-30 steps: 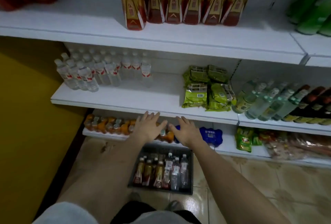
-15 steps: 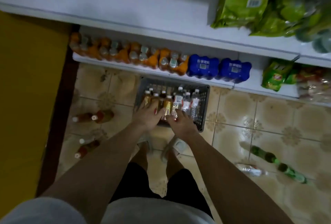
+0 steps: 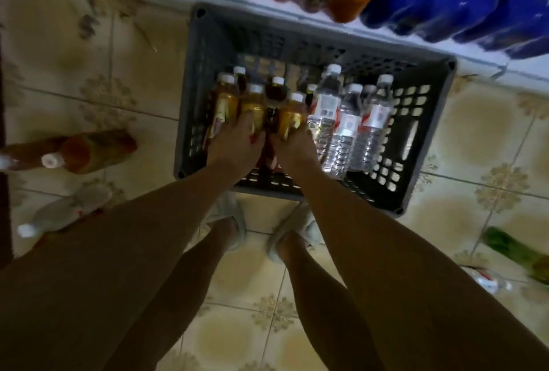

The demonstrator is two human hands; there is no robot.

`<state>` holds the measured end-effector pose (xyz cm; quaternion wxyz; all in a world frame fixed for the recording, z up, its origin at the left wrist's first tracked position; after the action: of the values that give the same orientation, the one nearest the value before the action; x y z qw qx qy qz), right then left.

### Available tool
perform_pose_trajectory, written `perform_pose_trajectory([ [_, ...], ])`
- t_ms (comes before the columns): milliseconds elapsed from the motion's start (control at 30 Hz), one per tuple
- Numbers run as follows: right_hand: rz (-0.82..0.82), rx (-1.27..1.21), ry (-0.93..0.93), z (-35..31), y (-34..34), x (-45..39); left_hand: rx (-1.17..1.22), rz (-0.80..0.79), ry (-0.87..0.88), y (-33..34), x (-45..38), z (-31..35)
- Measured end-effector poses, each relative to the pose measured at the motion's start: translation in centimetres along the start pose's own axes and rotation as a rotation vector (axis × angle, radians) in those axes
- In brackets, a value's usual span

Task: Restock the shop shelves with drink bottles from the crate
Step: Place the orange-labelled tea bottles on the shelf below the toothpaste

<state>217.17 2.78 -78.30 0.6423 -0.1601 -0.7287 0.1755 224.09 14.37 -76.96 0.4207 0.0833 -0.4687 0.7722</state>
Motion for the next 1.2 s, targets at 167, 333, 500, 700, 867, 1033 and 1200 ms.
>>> perform_pose_trajectory([
  [167, 0.114, 0.128, 0.107, -0.1, 3.2, -4.2, 0.123, 0.086, 0.020, 2.4, -1.7, -3.8],
  [333, -0.001, 0.149, 0.170, -2.0, 2.4, -7.1, 0.092, 0.110, 0.081, 2.7, -1.1, -4.9],
  [500, -0.062, 0.106, 0.135, -2.1, 1.9, -6.7, 0.175, 0.116, 0.038, 2.3, -0.8, -4.5],
  [700, -0.060, -0.115, 0.067, -1.8, 1.1, -3.5, 0.691, 0.019, -0.028, 1.4, 0.3, -1.3],
  [867, -0.099, -0.225, -0.066, -2.7, -0.9, -1.3, 0.882, -0.087, -0.155, 1.1, -0.5, 1.5],
  [1033, -0.426, -0.545, 0.062, -1.6, -2.4, -0.3, 0.902, 0.122, -0.361, 0.0, -0.7, -0.4],
  [1200, -0.323, -0.655, 0.264, 0.8, 0.2, -2.1, 0.974, 0.148, -0.477, 0.1, -0.3, -2.5],
])
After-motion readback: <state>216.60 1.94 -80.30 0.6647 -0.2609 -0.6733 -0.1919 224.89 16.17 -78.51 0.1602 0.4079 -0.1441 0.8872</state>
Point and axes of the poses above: each hand's wrist, its own x-axis away from the middle knuckle, its own y-axis out of the palm, z = x × y, the point moved 3 cm from there along -x, towards the middle knuckle, and after that the axes turned 14 degrees about y, right-handed, at the moved point
